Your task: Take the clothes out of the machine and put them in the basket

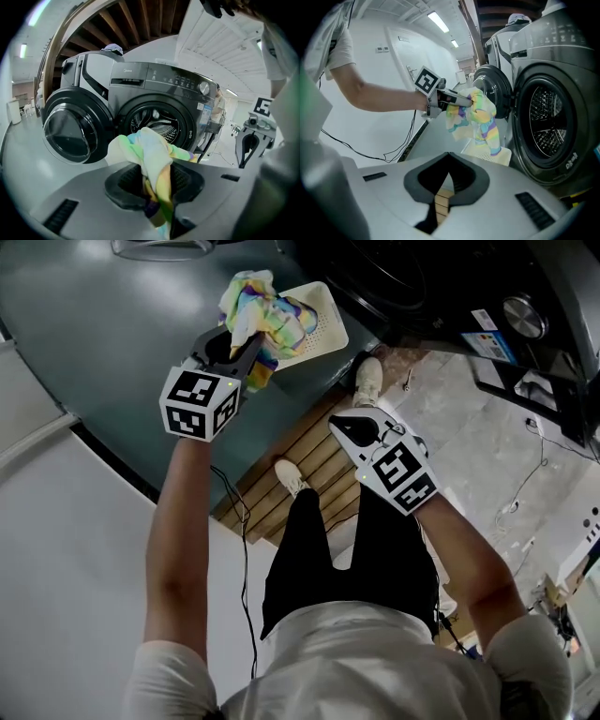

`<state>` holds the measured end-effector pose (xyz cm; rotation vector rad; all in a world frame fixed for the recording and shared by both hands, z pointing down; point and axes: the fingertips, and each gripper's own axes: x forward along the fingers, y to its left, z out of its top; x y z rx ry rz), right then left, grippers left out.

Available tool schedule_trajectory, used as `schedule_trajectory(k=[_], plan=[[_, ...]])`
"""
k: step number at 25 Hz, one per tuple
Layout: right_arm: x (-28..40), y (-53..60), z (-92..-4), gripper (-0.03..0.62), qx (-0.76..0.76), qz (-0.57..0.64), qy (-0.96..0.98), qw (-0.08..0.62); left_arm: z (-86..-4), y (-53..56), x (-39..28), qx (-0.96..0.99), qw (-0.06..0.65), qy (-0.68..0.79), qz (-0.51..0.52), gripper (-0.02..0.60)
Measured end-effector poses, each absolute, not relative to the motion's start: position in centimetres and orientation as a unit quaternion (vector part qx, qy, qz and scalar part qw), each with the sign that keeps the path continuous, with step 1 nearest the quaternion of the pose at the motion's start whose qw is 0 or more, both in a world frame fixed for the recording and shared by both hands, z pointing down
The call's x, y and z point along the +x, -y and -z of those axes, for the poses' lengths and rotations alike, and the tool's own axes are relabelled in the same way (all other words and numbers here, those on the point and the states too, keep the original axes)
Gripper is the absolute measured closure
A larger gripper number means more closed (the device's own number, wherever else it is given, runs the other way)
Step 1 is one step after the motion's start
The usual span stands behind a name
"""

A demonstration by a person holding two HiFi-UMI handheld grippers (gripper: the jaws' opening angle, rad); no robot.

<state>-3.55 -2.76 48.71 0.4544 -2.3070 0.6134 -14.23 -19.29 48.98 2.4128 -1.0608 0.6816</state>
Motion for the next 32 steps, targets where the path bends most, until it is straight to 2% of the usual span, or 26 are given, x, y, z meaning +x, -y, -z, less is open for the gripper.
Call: schedule_trajectory(k=[15,24,28,32], plan=[[-4.2,6.8,-52.9,0.589,0.117,-0.237,0.894,0.363,-67.6,20.3,-13.0,0.842,0.245,0.319,-0.36,0.472],[-3.9,9.0,-55.5,0.589,0.06,-0.223,0.889,0.395,-79.0,21.8,-13.9,0.8,0.263,0.314,-0.437,0.452],[-3.2,10.1,-57.0,0.589,0.058,-0.218,0.89,0.396,-83.0,22.3,-15.0,0.772,0.262,0.326,-0.479,0.422],[-2.6,11.1,-57.9,0.589,0.066,-0.217,0.891,0.394,-84.8,22.2,-16.1,0.748,0.27,0.347,-0.496,0.339]])
